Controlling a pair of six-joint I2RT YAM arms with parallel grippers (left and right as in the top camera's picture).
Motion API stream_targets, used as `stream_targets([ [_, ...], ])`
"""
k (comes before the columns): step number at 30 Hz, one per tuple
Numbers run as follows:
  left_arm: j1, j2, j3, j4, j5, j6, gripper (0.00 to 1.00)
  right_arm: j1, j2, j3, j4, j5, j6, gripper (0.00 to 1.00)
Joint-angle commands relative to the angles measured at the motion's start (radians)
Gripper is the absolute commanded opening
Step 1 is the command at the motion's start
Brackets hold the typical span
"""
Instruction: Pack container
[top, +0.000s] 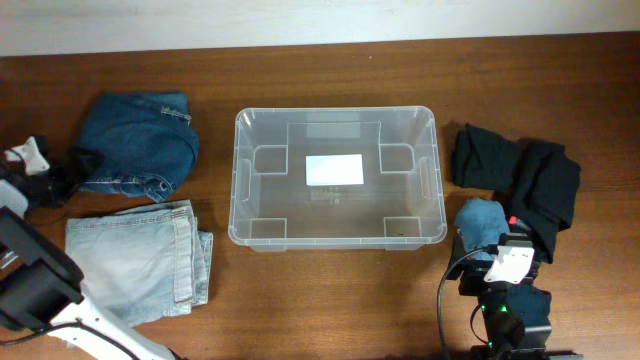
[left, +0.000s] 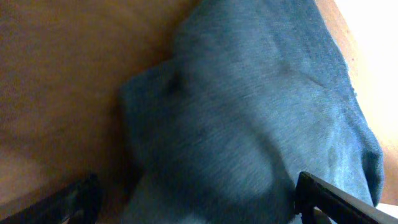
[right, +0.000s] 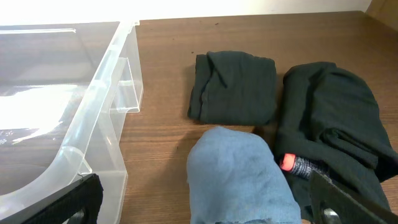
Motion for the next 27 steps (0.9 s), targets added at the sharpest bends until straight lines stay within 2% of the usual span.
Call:
stream_targets([
  [1, -0.051, 0.046, 0.008, 0.009, 0.024, -0.015, 1.0, -0.007, -0.007, -0.007, -0.002, 0.009, 0.003, 0.98],
  [4, -0.061, 0.045, 0.01, -0.016, 0.024, -0.023, 1.0, -0.007, -0.007, -0.007, -0.002, 0.009, 0.003, 0.98],
  [7, -0.024, 0.035, 0.043, -0.109, 0.024, -0.026, 1.0, -0.007, -0.007, -0.007, -0.002, 0.009, 0.003, 0.98],
  [11, 0.07, -0.022, 0.154, -0.364, 0.019, 0.003, 1.0, -0.007, -0.007, -0.007, -0.002, 0.009, 0.003, 0.98],
  [18, 0.135, -0.127, 0.183, -0.754, -0.362, 0.032, 1.0, -0.007, -0.007, -0.007, -0.002, 0.009, 0.003, 0.98],
  [21, 0.14, -0.126, 0.169, -0.765, -0.502, 0.069, 1.0, -0.007, -0.007, -0.007, -0.002, 0.009, 0.003, 0.98],
  [27, 0.181, -0.124, 0.139, -0.753, -0.637, 0.097, 1.0, -0.007, -0.007, -0.007, -0.002, 0.009, 0.003, 0.98],
])
